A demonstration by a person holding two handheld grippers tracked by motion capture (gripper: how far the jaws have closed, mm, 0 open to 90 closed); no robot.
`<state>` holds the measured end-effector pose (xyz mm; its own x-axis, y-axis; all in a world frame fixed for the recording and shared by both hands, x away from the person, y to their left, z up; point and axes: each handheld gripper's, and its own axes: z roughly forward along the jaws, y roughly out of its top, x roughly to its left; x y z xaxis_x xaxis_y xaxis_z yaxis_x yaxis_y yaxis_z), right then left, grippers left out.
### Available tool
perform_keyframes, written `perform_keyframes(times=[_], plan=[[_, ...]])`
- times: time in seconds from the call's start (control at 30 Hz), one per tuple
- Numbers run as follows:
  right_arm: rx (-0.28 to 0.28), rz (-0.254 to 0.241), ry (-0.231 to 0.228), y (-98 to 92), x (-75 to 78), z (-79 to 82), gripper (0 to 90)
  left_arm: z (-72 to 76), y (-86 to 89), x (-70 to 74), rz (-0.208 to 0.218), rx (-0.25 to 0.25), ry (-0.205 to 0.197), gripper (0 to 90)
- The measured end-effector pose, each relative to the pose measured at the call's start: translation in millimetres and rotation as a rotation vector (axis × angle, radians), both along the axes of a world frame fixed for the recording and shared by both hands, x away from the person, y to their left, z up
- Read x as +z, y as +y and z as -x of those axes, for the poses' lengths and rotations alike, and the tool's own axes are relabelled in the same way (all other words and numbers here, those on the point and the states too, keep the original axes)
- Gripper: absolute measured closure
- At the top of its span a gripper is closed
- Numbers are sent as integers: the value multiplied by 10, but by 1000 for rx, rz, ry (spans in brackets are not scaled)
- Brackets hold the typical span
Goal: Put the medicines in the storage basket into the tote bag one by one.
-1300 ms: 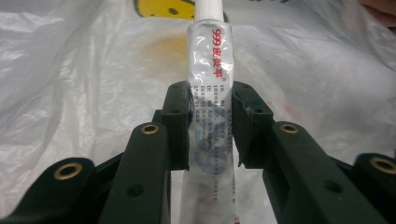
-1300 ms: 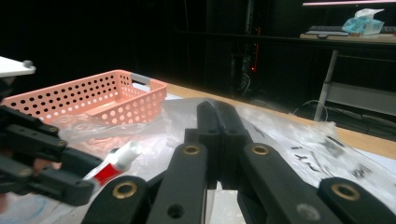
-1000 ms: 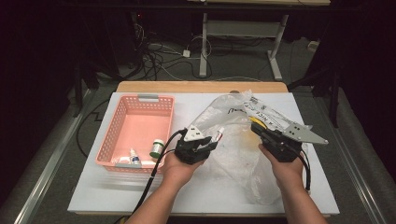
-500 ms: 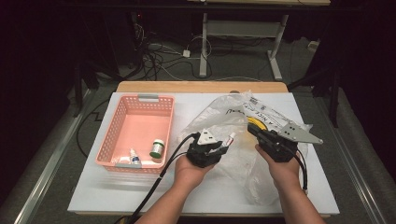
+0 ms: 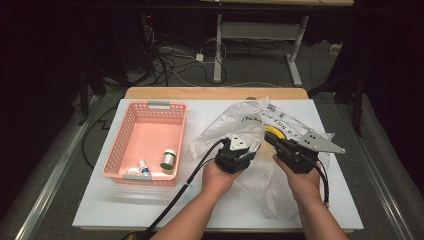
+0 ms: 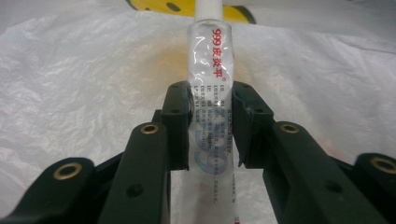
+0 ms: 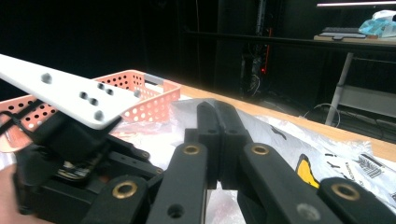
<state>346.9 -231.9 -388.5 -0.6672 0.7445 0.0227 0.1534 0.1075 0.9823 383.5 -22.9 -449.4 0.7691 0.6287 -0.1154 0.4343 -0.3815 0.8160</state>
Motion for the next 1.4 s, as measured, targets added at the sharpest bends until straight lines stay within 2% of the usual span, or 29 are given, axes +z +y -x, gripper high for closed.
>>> perform_keyframes(times=[0.1, 0.37, 0.53, 0.7, 0.77, 0.87, 1.03, 1.1, 1.23, 1.33, 1.4], plan=[[-5, -2, 3, -17, -5, -12, 900, -60, -29, -57, -2, 2, 11, 679], [-21, -14, 8, -62, -11, -33, 900, -176, -181, -140, -5, 22, -3, 679], [-24, -17, 9, -80, -13, -39, 900, -206, -269, -179, -7, 21, -17, 679], [-27, -21, 13, -81, -15, -41, 900, -219, -317, -226, -10, 22, -13, 675], [-26, -18, 12, -87, -20, -44, 900, -230, -314, -235, -9, 25, -2, 663], [-28, -18, 15, -90, -22, -43, 900, -237, -292, -210, 2, 23, 12, 590], [-23, -14, 14, -95, -23, -40, 900, -168, -257, -167, 9, -4, 28, 514], [-22, -14, 13, -96, -23, -40, 900, -114, -230, -157, 11, -19, 19, 488], [-19, -12, 15, -98, -24, -36, 900, -3, -145, -144, 33, -64, 33, 455], [-19, -13, 15, -101, -23, -35, 900, 60, -87, -153, 39, -90, 59, 394], [-19, -12, 15, -100, -24, -35, 900, 108, -51, -161, 33, -87, 58, 354]])
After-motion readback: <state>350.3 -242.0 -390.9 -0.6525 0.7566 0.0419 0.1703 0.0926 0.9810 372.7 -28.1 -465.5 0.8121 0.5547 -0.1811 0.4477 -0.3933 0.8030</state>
